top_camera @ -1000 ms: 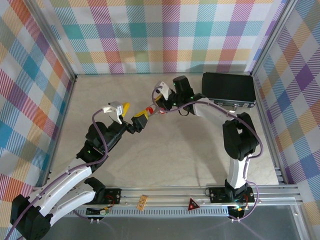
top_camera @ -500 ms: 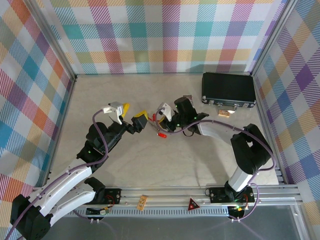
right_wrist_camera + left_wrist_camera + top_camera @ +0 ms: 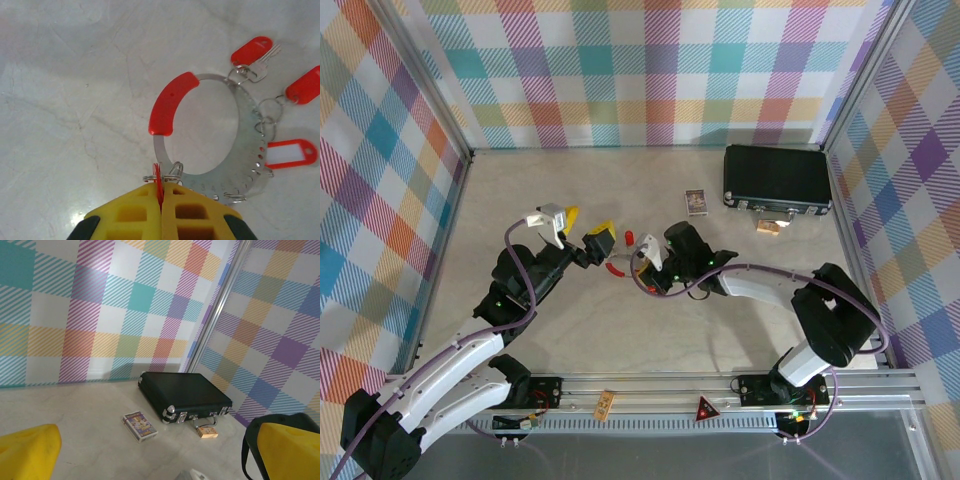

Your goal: Put the keys on the keyring

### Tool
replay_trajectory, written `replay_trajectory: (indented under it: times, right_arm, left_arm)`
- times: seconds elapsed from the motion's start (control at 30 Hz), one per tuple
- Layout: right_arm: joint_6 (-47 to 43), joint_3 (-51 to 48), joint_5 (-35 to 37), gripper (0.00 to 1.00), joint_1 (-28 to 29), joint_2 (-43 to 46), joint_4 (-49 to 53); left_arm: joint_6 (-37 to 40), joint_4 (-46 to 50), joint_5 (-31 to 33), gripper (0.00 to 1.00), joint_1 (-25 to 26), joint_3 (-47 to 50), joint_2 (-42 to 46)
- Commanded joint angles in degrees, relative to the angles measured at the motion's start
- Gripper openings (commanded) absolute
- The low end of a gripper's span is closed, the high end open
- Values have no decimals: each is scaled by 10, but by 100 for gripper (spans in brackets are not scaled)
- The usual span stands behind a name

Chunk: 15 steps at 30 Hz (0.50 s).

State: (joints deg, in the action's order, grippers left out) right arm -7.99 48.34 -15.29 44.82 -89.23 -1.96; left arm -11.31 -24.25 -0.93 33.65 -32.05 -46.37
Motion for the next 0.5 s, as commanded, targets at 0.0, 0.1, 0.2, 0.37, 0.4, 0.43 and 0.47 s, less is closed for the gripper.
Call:
replay_trajectory:
  times: [0.0, 0.1, 0.2, 0.37, 0.4, 0.43, 0.47]
  right_arm:
    - [58, -12, 8, 4, 14, 8, -16]
    - [100, -17, 18, 6, 22, 1, 1]
    - [152, -17, 14, 7, 25, -6, 21]
    - [231, -26, 1, 10, 42, -29, 23]
    - [241, -32, 4, 11, 47, -36, 16]
    - [250, -37, 7, 11, 51, -41, 8]
    - [260, -44, 5, 11, 53, -48, -3]
  left_arm:
    - [-6, -23, 2, 100, -5, 9, 12]
    - [-6, -23, 5, 100, -5, 11, 14]
    - [-6, -22, 5, 100, -5, 11, 15]
    - [-7, -26, 6, 100, -5, 14, 12]
    - [-8, -26, 6, 100, -5, 15, 11]
    - [-9, -28, 6, 100, -5, 16, 9]
    - [-10, -28, 5, 100, -5, 16, 8]
